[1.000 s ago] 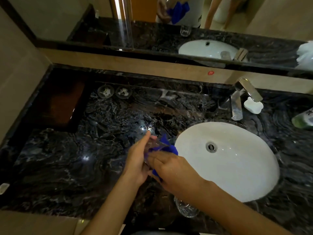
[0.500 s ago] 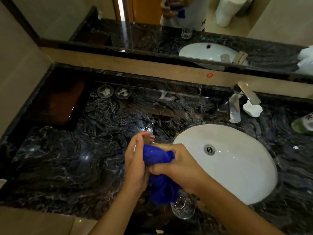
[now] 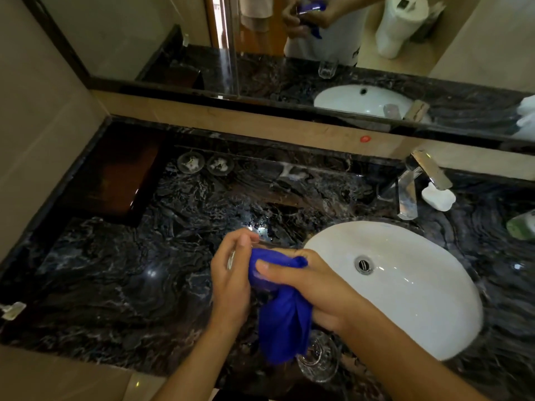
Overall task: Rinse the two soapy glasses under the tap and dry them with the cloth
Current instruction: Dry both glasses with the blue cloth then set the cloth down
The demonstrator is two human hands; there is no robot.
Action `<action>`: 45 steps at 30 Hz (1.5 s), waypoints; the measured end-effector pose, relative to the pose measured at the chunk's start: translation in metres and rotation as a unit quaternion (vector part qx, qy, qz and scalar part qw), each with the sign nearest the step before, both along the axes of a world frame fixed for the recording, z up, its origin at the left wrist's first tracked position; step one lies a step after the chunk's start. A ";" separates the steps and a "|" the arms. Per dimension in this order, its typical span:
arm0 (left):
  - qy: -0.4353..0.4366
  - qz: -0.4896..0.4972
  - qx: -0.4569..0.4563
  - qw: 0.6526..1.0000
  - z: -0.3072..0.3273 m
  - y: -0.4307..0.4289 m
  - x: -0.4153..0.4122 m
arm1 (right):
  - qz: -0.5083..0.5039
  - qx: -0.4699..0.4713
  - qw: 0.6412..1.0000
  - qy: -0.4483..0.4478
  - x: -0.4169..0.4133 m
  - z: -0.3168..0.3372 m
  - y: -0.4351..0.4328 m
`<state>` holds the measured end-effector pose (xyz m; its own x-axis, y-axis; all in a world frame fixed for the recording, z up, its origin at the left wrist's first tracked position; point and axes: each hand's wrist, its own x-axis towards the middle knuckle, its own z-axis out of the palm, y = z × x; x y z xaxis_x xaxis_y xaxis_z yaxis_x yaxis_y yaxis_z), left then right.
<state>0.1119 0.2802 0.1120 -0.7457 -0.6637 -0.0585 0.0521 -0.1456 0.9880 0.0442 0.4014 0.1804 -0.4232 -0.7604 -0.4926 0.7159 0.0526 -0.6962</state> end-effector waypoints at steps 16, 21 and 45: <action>0.018 -0.042 -0.088 0.995 -0.010 -0.002 0.011 | -0.048 0.048 0.995 -0.077 0.008 -0.013 -0.001; -0.161 -0.145 0.155 0.964 0.021 -0.015 -0.002 | 0.112 0.081 0.861 0.489 -0.003 -0.015 0.006; 0.040 -0.095 -0.146 0.984 -0.003 -0.009 0.010 | -0.073 0.032 0.990 -0.117 0.006 -0.009 -0.003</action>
<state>0.1219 0.2715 0.1090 -0.8523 -0.4918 0.1783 0.1315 0.1284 0.9830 0.0502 0.3981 0.1710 -0.3943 -0.6644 -0.6349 0.8607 -0.0248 -0.5086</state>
